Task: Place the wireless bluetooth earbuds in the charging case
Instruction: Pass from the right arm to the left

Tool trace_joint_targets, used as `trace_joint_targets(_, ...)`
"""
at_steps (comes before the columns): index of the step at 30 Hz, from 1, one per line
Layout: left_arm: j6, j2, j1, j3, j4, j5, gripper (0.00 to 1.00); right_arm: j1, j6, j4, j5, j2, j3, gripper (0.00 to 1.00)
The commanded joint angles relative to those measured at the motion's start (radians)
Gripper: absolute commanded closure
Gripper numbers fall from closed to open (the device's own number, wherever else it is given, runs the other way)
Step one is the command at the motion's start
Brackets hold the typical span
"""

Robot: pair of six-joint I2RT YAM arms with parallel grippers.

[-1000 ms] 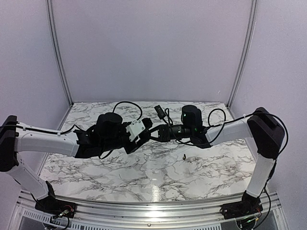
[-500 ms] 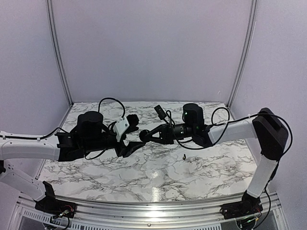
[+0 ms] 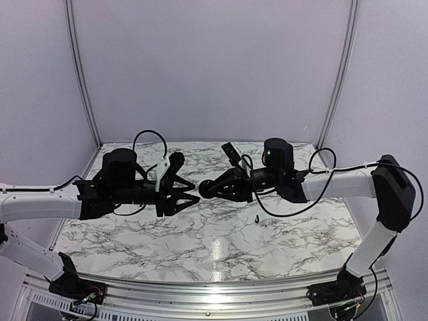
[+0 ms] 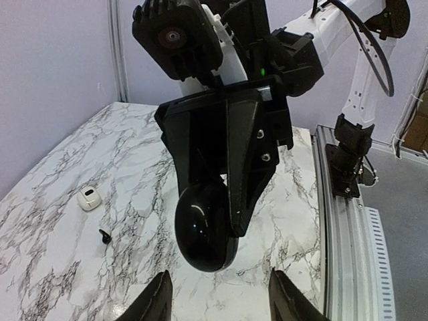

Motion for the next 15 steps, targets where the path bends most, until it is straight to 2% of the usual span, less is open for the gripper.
trace_joint_targets(1, -0.043, 0.002, 0.008, 0.015, 0.006, 0.114, 0.51, 0.020, -0.084, -0.038, -0.033, -0.037, -0.004, 1.00)
trace_joint_targets(6, -0.050, 0.025, 0.007, 0.030, 0.006, 0.135, 0.54, 0.039, -0.127, -0.096, -0.025, -0.038, 0.016, 1.00)
trace_joint_targets(15, -0.052, 0.052, 0.008, 0.043, 0.006, 0.121, 0.60, 0.054, -0.135, -0.105, -0.017, -0.039, 0.025, 1.00)
